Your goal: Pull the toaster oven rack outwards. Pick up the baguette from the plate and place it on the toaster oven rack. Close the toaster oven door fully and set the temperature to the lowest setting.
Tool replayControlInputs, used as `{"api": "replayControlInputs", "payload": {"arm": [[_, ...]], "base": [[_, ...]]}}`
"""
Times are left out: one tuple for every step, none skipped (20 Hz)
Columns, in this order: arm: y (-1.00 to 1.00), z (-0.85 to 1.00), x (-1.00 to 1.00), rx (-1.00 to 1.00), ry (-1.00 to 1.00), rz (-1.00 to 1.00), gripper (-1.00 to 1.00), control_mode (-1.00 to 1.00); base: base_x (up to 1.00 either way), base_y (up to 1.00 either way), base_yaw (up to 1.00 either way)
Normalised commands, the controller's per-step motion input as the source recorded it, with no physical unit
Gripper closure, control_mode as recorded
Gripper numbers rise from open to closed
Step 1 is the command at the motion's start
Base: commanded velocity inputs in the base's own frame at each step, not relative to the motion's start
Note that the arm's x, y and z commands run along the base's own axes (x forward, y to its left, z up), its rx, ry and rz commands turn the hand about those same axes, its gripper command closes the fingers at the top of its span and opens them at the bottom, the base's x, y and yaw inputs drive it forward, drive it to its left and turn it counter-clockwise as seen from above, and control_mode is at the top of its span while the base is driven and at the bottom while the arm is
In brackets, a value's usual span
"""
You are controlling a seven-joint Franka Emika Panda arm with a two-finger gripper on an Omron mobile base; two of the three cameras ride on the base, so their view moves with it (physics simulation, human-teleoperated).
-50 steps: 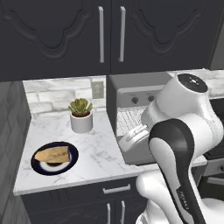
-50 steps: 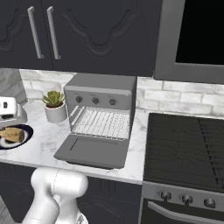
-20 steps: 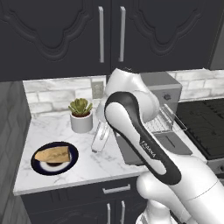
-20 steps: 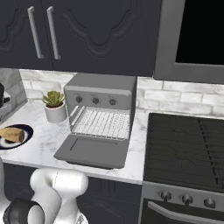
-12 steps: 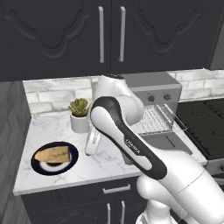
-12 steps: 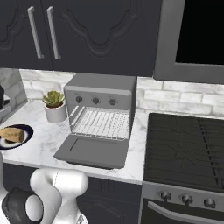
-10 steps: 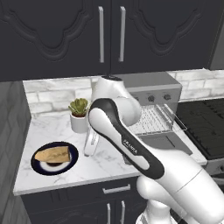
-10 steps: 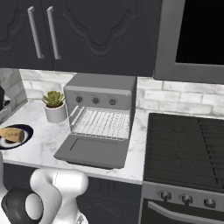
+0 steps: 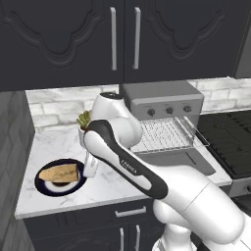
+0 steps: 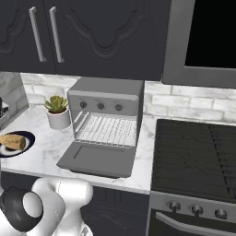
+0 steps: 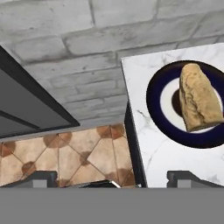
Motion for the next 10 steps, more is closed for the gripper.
{"api": "replayControlInputs", "payload": {"arm": [[0.31, -0.24, 0.15, -0.04, -0.07, 0.01, -1.00, -1.00], [0.29, -0.25, 0.17, -0.04, -0.06, 0.02, -1.00, -1.00], [0.23, -0.24, 0.17, -0.03, -0.06, 0.02, -1.00, -1.00], [0.20, -0.24, 0.17, -0.03, -0.06, 0.02, -1.00, -1.00], [0.19, -0.24, 0.20, -0.03, -0.04, 0.02, -1.00, -1.00], [0.16, -0.21, 0.22, -0.02, -0.04, 0.02, -1.00, -1.00], [0.15, -0.19, 0.23, -0.01, -0.04, 0.03, -1.00, -1.00], [0.14, -0.14, 0.26, -0.01, -0.02, 0.03, -1.00, -1.00], [0.14, -0.11, 0.29, 0.00, -0.01, 0.04, -1.00, -1.00], [0.13, -0.09, 0.31, 0.00, 0.00, 0.05, -1.00, -1.00]], "base": [[0.00, 0.00, 0.00], [0.00, 0.00, 0.00], [0.00, 0.00, 0.00], [0.00, 0.00, 0.00], [0.00, 0.00, 0.00], [0.00, 0.00, 0.00], [0.00, 0.00, 0.00], [0.00, 0.00, 0.00], [0.00, 0.00, 0.00], [0.00, 0.00, 0.00]]}}
